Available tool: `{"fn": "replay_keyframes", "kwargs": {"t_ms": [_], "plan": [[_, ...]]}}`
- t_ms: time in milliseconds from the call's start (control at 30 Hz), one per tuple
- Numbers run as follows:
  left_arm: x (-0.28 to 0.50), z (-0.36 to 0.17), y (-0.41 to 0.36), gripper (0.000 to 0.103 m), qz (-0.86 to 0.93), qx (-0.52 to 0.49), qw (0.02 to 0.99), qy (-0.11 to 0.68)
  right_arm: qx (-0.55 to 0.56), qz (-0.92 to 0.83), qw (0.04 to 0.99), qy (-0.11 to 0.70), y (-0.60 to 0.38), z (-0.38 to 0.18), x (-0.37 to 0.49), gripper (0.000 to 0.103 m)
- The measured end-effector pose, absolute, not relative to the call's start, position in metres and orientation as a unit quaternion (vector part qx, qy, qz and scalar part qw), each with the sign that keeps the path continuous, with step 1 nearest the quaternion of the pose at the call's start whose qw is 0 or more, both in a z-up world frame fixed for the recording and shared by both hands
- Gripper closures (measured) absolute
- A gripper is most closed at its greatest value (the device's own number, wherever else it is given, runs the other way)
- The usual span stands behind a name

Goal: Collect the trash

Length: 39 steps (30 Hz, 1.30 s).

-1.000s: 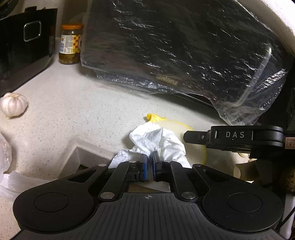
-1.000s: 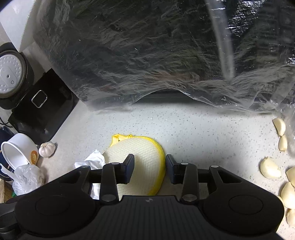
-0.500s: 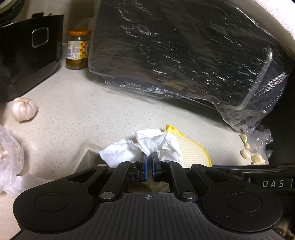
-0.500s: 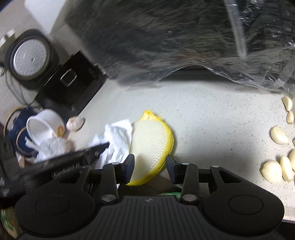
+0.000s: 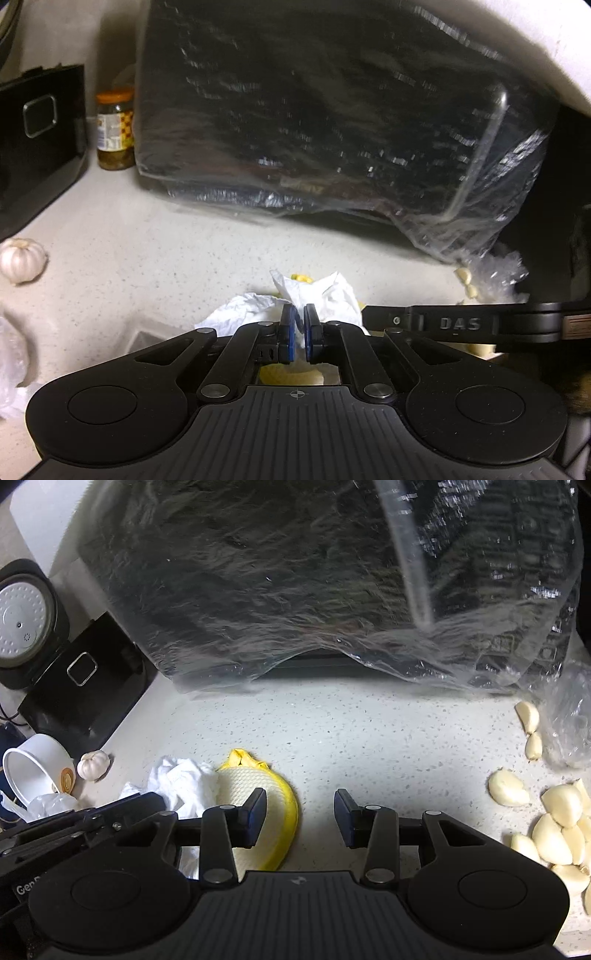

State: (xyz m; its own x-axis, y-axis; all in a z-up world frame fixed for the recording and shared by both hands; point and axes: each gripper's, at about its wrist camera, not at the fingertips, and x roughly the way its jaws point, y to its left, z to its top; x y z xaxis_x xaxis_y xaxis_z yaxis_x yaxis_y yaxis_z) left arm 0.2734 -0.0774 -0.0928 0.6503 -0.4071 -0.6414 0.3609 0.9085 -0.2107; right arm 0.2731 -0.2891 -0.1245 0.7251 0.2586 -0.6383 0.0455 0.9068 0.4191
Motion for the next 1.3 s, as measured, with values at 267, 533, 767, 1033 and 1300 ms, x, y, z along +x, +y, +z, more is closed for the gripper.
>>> {"fn": "replay_keyframes", "kwargs": {"t_ms": [267,533,767,1033,1300], "plan": [[0.280,-0.107,-0.080,0.095,-0.207,-0.014,0.903,0.377,0.273,0.124,0.884,0.359,-0.289,-0.125,0.272,0.061],[0.284,-0.110,-0.077,0.096,-0.206,-0.010,0.904,0.375,0.263,0.167,0.885,0.346,-0.281,-0.117,0.274,0.061],[0.287,-0.110,-0.074,0.096,-0.205,-0.021,0.903,0.376,0.267,0.156,0.880,0.361,-0.278,-0.129,0.295,0.049],[0.289,-0.111,-0.070,0.096,-0.203,-0.035,0.903,0.377,0.342,0.156,0.851,0.367,-0.288,-0.143,0.318,0.049],[0.286,-0.109,-0.065,0.096,-0.198,-0.060,0.904,0.374,0.342,0.150,0.855,0.360,-0.296,-0.132,0.309,0.091]]}}
